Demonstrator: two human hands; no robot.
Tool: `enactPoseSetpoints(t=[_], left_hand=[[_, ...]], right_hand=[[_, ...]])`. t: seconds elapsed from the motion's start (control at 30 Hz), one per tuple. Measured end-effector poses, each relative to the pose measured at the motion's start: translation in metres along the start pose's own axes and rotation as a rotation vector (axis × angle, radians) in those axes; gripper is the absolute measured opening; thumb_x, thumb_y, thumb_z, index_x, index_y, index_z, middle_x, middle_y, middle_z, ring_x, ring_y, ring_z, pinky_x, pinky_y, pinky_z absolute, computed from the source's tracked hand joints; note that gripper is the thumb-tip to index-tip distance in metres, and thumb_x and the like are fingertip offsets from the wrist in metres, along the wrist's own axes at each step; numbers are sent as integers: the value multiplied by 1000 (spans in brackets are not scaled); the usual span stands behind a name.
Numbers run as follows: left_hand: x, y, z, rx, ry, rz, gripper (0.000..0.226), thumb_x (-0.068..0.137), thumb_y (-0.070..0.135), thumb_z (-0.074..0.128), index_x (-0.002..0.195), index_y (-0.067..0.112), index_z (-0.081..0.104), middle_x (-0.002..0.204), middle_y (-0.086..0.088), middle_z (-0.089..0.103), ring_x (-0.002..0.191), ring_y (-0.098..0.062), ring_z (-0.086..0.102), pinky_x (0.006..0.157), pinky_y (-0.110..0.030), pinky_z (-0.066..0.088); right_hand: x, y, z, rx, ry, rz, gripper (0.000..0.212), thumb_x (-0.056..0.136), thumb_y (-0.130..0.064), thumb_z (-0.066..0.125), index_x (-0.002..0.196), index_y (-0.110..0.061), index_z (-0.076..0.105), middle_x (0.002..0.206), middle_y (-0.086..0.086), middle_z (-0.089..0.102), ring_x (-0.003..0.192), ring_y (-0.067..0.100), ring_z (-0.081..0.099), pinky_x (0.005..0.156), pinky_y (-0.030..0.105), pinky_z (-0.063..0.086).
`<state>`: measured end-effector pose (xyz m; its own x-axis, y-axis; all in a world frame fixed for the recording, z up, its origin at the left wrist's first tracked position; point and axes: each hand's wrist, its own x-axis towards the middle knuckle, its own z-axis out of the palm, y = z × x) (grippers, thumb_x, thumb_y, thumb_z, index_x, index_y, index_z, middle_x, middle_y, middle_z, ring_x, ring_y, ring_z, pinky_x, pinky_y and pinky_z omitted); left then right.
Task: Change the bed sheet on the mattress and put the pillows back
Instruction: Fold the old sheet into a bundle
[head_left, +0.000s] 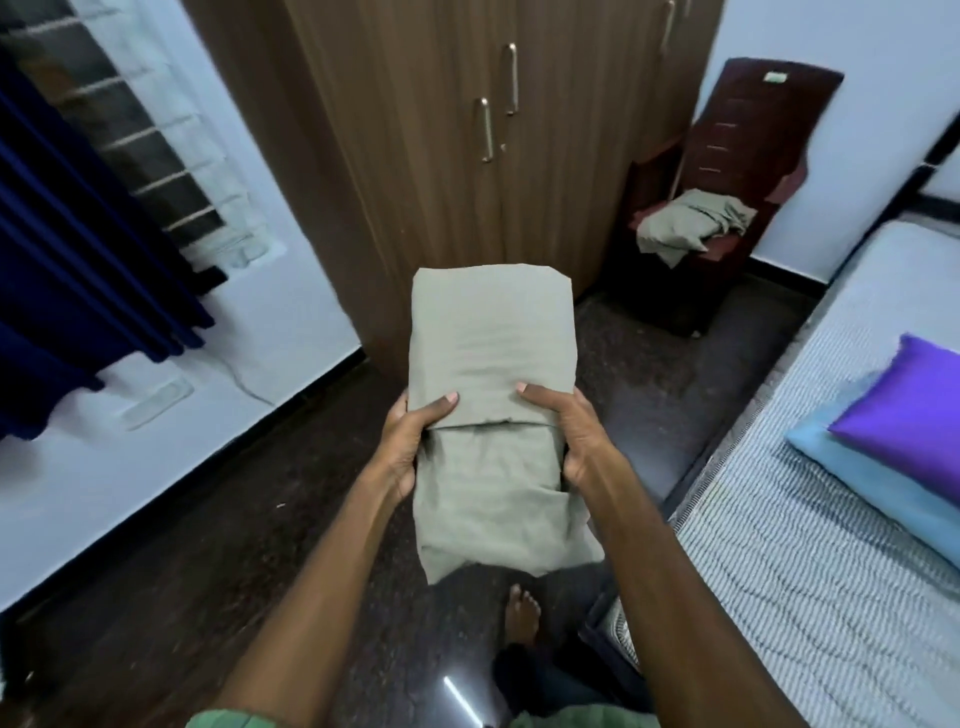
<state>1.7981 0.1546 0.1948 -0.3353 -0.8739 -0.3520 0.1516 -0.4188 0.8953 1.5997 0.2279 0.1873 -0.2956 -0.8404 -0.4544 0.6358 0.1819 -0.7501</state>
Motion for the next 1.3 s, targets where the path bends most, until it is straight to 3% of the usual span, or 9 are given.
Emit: enactPoseSetpoints(t=[0.37,0.5,0.6,0.83,1.0,1.07,1.13,1.2,1.3], left_hand=[[228,59,89,4,-103,-54,54,84,28,82,133,13,64,125,-12,72,117,-32,69,107,-53,50],[295,71,126,-22,-95,-53,51,84,23,82,130,12,65,121,-13,74,112,-32,71,101,-50,55],[354,77,150,-74,-94,-40,54,81,21,83,130,8,66,123,-17,72,115,-35,69,103,-53,53],[495,95,199,-160,-25,-22,63,76,27,86,132,6,65,125,-17,71,116,-35,68,103,-50,54],[569,110,233,-107,-2,-17,58,86,41,79,132,9,66,128,-12,70,121,-31,67,108,-47,50],[594,116,246,12,91,27,61,87,61,70,128,16,68,125,-6,72,119,-25,67,108,-46,49],[623,123,252,254,390,118,65,80,75,62,119,24,67,120,1,72,111,-18,67,105,-47,51],[645,140,258,472,647,269,63,82,61,68,131,23,56,129,2,61,112,-15,61,104,-42,51],[674,170,268,580,782,445,85,81,44,78,150,19,35,143,-2,49,125,-15,50,107,-30,42]], right_hand=[[191,-118,-7,61,91,-26,83,52,-20,99,128,-10,68,120,17,74,109,39,71,95,59,56],[236,-158,-11,189,9,40,55,81,-25,81,130,-5,68,125,21,70,118,40,67,104,57,51],[278,-191,-18,334,-115,67,48,96,-28,64,136,-2,62,136,23,64,126,41,62,108,55,48],[417,-260,-18,405,-181,106,38,96,-22,55,121,0,73,131,25,66,114,41,68,93,54,57],[499,-314,-29,333,-148,178,49,84,-13,57,132,-1,63,123,23,69,104,40,70,89,52,59],[522,-329,-33,355,-183,199,48,83,-12,54,128,-1,64,117,22,70,98,39,72,84,52,60],[548,-344,-40,342,-186,225,43,83,-12,52,122,-2,66,111,21,72,93,38,73,81,51,61],[571,-360,-44,310,-188,270,41,83,-12,51,120,-3,67,108,20,73,91,37,73,79,50,62],[602,-381,-51,247,-255,341,36,84,-12,51,116,-4,68,105,18,73,89,35,73,79,48,62]])
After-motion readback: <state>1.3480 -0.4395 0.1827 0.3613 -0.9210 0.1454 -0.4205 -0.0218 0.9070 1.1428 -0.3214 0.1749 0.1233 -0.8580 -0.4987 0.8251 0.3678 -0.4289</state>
